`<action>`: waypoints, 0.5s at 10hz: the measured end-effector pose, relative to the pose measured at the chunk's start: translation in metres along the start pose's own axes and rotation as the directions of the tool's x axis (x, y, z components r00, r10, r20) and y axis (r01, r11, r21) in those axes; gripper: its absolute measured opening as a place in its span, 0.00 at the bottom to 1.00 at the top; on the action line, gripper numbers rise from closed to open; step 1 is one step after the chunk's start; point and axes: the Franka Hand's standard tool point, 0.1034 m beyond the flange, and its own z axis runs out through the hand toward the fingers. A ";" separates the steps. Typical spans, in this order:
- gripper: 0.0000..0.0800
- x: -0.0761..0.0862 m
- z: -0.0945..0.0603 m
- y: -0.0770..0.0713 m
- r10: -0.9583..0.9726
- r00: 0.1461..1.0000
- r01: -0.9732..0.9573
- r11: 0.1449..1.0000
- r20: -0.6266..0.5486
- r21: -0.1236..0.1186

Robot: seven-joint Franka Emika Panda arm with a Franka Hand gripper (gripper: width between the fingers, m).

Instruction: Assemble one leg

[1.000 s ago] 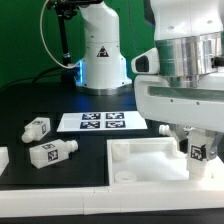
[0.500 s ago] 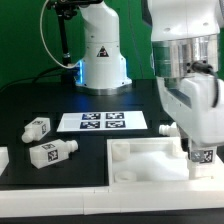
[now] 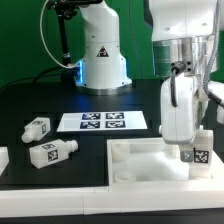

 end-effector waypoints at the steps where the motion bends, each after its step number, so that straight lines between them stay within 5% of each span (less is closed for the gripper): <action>1: 0.70 0.000 0.000 0.000 -0.034 0.999 0.034 0.999 -0.002 0.000; 3: 0.79 -0.006 -0.003 0.000 -0.419 0.908 0.419 0.908 0.000 0.004; 5: 0.81 -0.009 -0.002 0.003 -0.500 0.866 0.500 0.866 0.002 0.003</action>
Offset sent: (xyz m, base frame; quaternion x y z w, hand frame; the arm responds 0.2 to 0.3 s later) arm -0.0169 0.0308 0.0053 -0.0012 -0.0321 -0.2596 0.9652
